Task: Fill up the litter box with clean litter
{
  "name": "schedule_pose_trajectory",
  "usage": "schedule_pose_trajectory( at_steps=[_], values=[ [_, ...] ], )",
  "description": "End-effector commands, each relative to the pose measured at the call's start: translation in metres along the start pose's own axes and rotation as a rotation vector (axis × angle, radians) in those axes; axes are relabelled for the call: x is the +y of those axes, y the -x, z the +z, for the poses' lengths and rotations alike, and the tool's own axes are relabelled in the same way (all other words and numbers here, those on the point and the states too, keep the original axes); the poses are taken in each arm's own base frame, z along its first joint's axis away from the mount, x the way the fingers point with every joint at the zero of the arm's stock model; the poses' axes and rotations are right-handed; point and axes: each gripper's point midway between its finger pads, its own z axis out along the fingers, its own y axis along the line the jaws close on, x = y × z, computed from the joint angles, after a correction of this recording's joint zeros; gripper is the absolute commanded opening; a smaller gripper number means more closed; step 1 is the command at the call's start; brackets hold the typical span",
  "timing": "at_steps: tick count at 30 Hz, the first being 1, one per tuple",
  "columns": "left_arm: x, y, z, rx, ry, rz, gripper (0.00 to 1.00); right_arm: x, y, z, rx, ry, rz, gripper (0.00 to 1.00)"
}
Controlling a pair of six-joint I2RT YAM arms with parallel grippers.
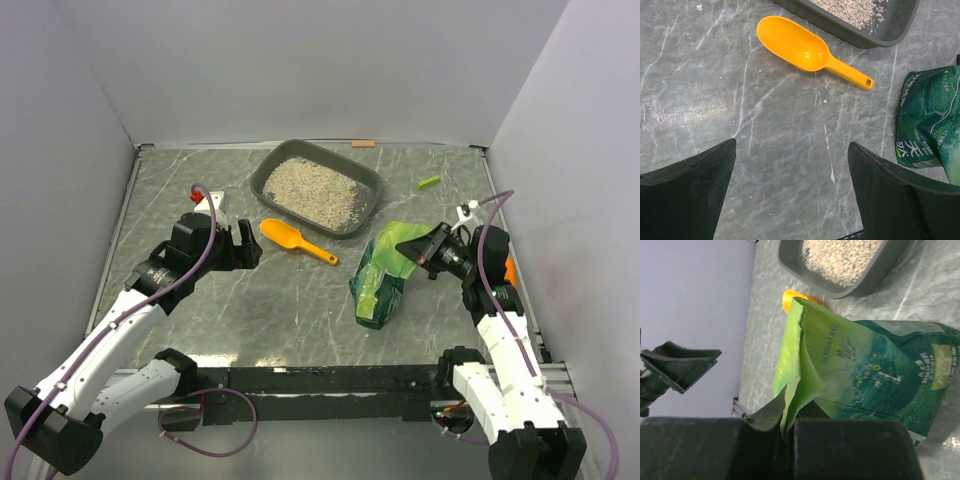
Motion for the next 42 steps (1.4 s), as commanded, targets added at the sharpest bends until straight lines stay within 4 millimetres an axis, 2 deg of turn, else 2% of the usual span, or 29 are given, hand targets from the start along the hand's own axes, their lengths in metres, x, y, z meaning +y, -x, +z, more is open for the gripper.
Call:
schedule_pose_trajectory(
  at_steps=[1,2,3,4,5,6,7,8,9,10,12,14,15,16,17,18,19,20,21,22,23,25,26,28,32,37,38,42],
  values=[
    [-0.004,0.013,-0.007,-0.043,-0.008,-0.007,0.97,0.064,0.022,-0.004,-0.014,0.101,-0.187,0.00],
    [-0.004,0.015,-0.007,-0.043,-0.005,-0.010,0.97,0.068,0.025,-0.003,-0.014,0.082,-0.206,0.00],
    [-0.004,0.016,-0.008,-0.043,-0.001,-0.011,0.97,0.078,0.018,0.002,0.030,0.098,-0.245,0.00],
    [-0.005,0.017,-0.008,-0.040,0.000,-0.016,0.97,0.101,0.028,-0.001,0.018,0.139,-0.290,0.00],
    [-0.007,0.021,-0.010,-0.041,-0.004,-0.017,0.97,0.110,0.023,-0.001,0.058,0.157,-0.308,0.00],
    [-0.007,0.020,-0.011,-0.026,0.002,-0.023,0.97,0.110,0.022,0.007,0.094,0.146,-0.337,0.00],
    [-0.007,0.021,-0.013,-0.020,0.008,-0.024,0.97,0.136,0.024,0.003,0.101,0.191,-0.388,0.00],
    [-0.009,0.027,-0.015,-0.025,0.012,-0.028,0.97,0.135,0.022,0.004,0.120,0.152,-0.400,0.00],
    [-0.006,0.024,-0.017,-0.007,0.026,-0.027,0.97,0.150,0.032,0.004,0.102,0.162,-0.461,0.00],
    [-0.007,0.031,-0.020,-0.019,0.034,-0.026,0.97,0.160,0.024,0.003,0.128,0.178,-0.494,0.00],
    [-0.005,0.033,-0.025,-0.016,0.049,-0.022,0.97,0.176,0.028,0.001,0.142,0.164,-0.554,0.00],
    [-0.006,0.044,-0.033,-0.044,0.054,-0.020,0.97,0.192,0.021,-0.001,0.177,0.180,-0.605,0.00],
    [-0.005,0.045,-0.036,-0.041,0.062,-0.020,0.97,0.200,0.026,-0.003,0.175,0.162,-0.646,0.00],
    [-0.006,0.054,-0.042,-0.064,0.066,-0.022,0.97,0.211,0.019,-0.005,0.195,0.183,-0.675,0.00],
    [-0.006,0.058,-0.045,-0.074,0.069,-0.022,0.97,0.213,0.017,0.000,0.214,0.174,-0.705,0.00],
    [-0.006,0.061,-0.048,-0.083,0.071,-0.023,0.97,0.232,0.027,-0.007,0.175,0.188,-0.733,0.00],
    [-0.007,0.067,-0.054,-0.102,0.072,-0.027,0.97,0.233,0.023,-0.009,0.205,0.179,-0.750,0.00],
    [-0.005,0.071,-0.058,-0.120,0.080,-0.032,0.97,0.238,0.015,-0.001,0.241,0.184,-0.786,0.00],
    [-0.004,0.075,-0.061,-0.136,0.088,-0.036,0.97,0.260,0.023,-0.008,0.206,0.222,-0.812,0.00],
    [-0.005,0.080,-0.066,-0.159,0.085,-0.039,0.97,0.261,0.020,-0.008,0.234,0.214,-0.828,0.00],
    [-0.001,0.084,-0.069,-0.181,0.103,-0.046,0.97,0.278,0.020,-0.003,0.234,0.250,-0.867,0.00],
    [-0.001,0.090,-0.075,-0.207,0.105,-0.049,0.97,0.289,0.012,0.001,0.285,0.293,-0.903,0.00],
    [0.000,0.091,-0.075,-0.210,0.112,-0.048,0.97,0.301,0.011,0.012,0.287,0.330,-0.943,0.00],
    [0.000,0.092,-0.077,-0.210,0.114,-0.045,0.97,0.312,0.003,0.019,0.325,0.396,-0.961,0.00],
    [0.001,0.092,-0.080,-0.213,0.116,-0.041,0.97,0.333,-0.009,0.048,0.357,0.543,-1.043,0.00],
    [-0.002,0.086,-0.085,-0.216,0.076,-0.021,0.97,0.341,-0.036,0.069,0.403,0.708,-1.094,0.00],
    [-0.002,0.086,-0.086,-0.218,0.070,-0.013,0.97,0.339,-0.040,0.078,0.414,0.720,-1.100,0.00],
    [-0.003,0.083,-0.094,-0.236,0.045,-0.002,0.97,0.347,-0.057,0.088,0.450,0.824,-1.099,0.00]
  ],
)
